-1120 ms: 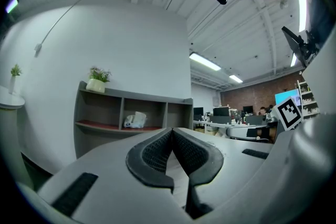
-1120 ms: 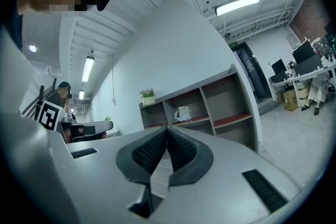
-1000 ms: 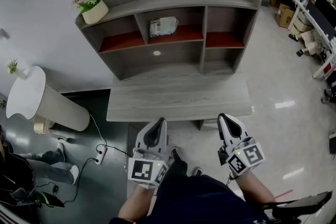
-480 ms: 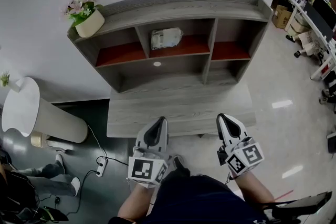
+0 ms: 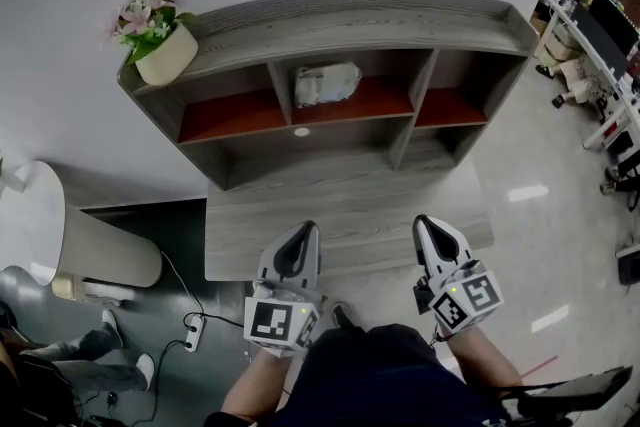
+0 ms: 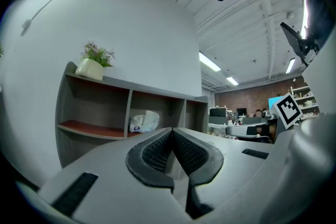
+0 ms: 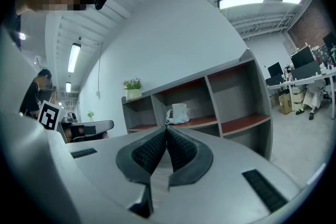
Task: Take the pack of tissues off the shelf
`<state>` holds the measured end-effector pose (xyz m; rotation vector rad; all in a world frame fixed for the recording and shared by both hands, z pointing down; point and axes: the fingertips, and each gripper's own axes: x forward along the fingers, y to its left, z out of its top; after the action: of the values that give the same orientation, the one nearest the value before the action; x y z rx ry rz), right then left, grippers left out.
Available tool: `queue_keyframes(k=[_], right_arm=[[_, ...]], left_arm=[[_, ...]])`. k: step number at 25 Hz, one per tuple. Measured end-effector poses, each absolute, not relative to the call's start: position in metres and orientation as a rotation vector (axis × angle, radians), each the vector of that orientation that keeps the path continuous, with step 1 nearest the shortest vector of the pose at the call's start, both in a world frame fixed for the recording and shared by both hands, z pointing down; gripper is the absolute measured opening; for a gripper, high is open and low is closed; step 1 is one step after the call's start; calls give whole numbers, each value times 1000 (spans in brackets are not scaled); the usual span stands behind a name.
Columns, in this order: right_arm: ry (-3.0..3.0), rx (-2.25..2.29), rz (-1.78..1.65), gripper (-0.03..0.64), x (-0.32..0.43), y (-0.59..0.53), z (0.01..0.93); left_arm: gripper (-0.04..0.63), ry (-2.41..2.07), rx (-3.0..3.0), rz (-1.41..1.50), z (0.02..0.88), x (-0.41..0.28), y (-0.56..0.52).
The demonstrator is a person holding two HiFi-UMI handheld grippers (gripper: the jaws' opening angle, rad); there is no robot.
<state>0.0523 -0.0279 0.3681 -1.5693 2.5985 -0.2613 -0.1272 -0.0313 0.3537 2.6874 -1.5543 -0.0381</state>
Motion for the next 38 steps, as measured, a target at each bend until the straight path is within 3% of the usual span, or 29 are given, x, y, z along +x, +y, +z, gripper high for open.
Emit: queue_keyframes(k=[21, 31, 33, 38], right_arm=[[2643, -1553, -382, 12, 37, -85, 398], [2649, -1490, -365, 12, 62, -135, 384], [2648, -1480, -369, 12, 67, -144, 383], [2646, -1449, -395, 11, 76, -163, 386]], left_arm=[[17, -1603, 2744, 51, 359, -129, -103], [18, -1763, 2857, 330, 343, -109, -174], [35, -1774, 2862, 398, 340, -104, -191], [155, -1798, 2854, 604, 335, -89, -235]])
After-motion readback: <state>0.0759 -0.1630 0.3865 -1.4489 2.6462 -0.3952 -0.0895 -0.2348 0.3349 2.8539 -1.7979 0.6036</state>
